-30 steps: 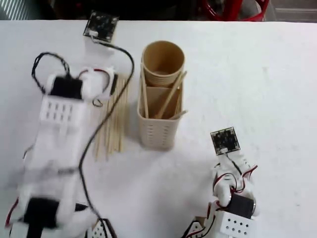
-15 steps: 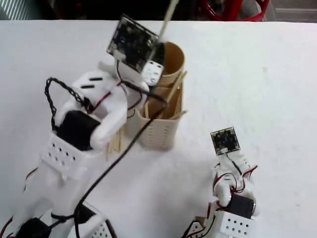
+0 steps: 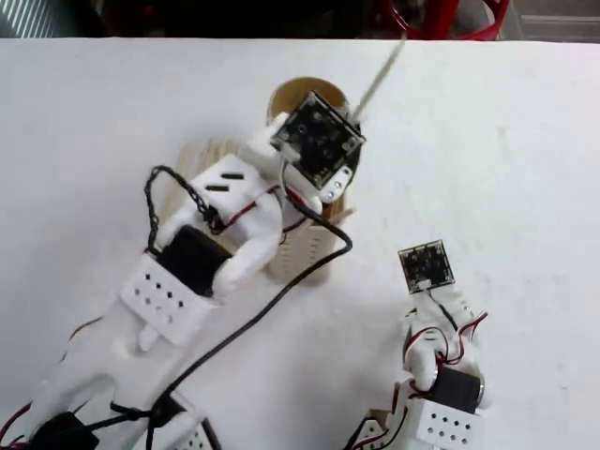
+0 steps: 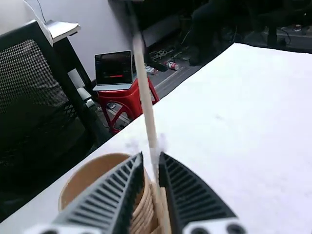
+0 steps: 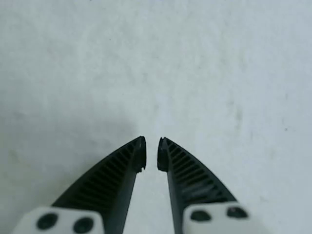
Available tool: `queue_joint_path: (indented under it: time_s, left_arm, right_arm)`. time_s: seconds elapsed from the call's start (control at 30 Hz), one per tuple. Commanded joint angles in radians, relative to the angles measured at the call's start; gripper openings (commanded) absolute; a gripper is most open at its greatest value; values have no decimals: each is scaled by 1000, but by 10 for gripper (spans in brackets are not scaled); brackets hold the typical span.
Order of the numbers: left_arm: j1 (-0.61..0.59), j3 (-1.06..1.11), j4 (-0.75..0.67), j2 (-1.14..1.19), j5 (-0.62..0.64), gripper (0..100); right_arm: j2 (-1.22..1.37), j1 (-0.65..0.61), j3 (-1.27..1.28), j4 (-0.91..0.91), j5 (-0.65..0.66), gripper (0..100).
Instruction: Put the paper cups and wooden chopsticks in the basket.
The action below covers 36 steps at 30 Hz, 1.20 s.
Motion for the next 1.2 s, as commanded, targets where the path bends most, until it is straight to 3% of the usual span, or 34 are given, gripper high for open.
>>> queue_joint_path:
  time_s: [0.0, 0.17, 0.33, 0.43, 0.5, 0.6, 0.67, 0.8, 0.97, 1.17]
  left_arm:
    - [10, -3, -35, -35, -8, 81]
    - [-5, -3, -29, -45, -5, 80]
    - [-128, -21, -12, -220, -2, 79]
    - [-283, -32, 72, -318, 18, 71]
    - [-447, -8, 123, -331, 86, 42]
    - [-671, 109, 140, -278, 166, 28]
    - [-745, 218, 114, -194, 163, 38]
    - [-766, 377, -60, 56, 138, 74]
    - [-766, 276, -112, 437, 25, 82]
    - [-665, 0, 153, 733, -69, 79]
  right_arm:
    - [-5, 4, 9, 4, 5, 57]
    - [-5, 4, 9, 4, 5, 57]
    - [-5, 4, 9, 4, 5, 57]
    - [-5, 4, 9, 4, 5, 57]
    - [-5, 4, 9, 4, 5, 57]
    - [-5, 4, 9, 4, 5, 57]
    - [-5, 4, 9, 4, 5, 57]
    - [-5, 4, 9, 4, 5, 57]
    - [-5, 4, 9, 4, 5, 57]
    - [-5, 4, 9, 4, 5, 57]
